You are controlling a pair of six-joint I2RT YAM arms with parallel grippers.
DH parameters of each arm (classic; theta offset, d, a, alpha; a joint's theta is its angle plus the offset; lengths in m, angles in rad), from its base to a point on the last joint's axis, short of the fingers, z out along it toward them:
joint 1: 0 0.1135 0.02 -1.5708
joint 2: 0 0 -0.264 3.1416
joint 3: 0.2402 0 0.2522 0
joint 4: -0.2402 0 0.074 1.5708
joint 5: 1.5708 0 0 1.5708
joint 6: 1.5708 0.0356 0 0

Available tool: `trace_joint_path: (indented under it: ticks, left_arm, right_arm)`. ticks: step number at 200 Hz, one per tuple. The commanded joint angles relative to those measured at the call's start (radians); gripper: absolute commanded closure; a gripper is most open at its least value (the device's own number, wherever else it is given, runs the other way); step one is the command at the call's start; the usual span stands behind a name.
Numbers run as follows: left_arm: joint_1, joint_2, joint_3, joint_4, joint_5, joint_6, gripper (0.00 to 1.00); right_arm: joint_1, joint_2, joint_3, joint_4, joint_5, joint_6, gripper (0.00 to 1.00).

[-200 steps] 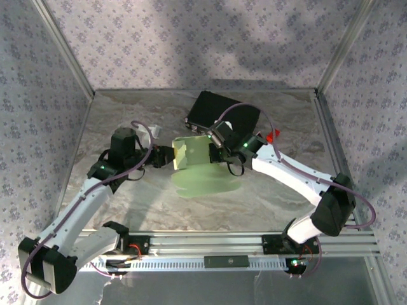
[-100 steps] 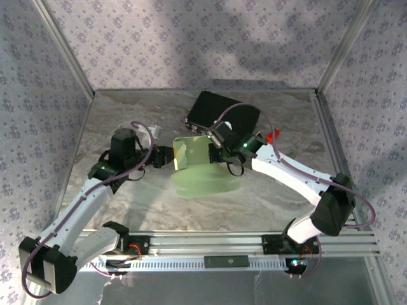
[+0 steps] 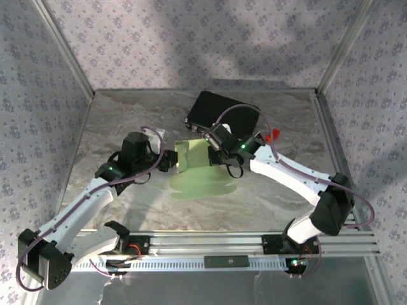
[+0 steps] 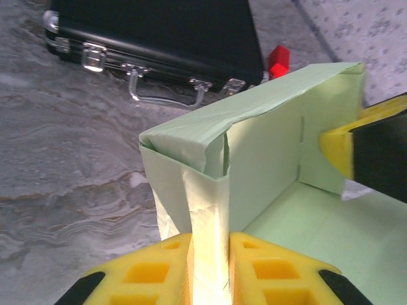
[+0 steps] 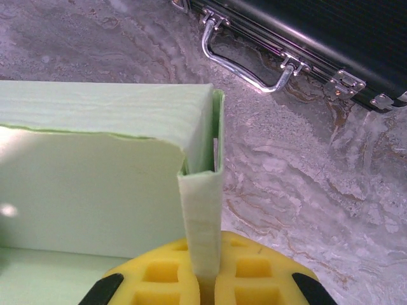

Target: Fold the paper box

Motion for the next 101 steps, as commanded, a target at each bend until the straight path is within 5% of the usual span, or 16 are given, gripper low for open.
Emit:
trace_joint_path:
  ticks: [1,32,101]
  left_arm:
    - [-0.045,0.007,0.059,-0.026,-0.107,0.047,0.81]
    - [-0.07,0.01,0.06,-0.035,-0.167,0.055,1.0]
    - [-0.253,0.025,0.077,-0.036,-0.48,0.058,1.0]
  right_arm:
    - [0.025,0.005,0.049,0.025,-0.026,-0.007,1.0]
    - [0.031,0.005,0.052,0.024,-0.027,-0.006,1.0]
    - [0.042,0.015,0.063,0.008,-0.021,0.011,1.0]
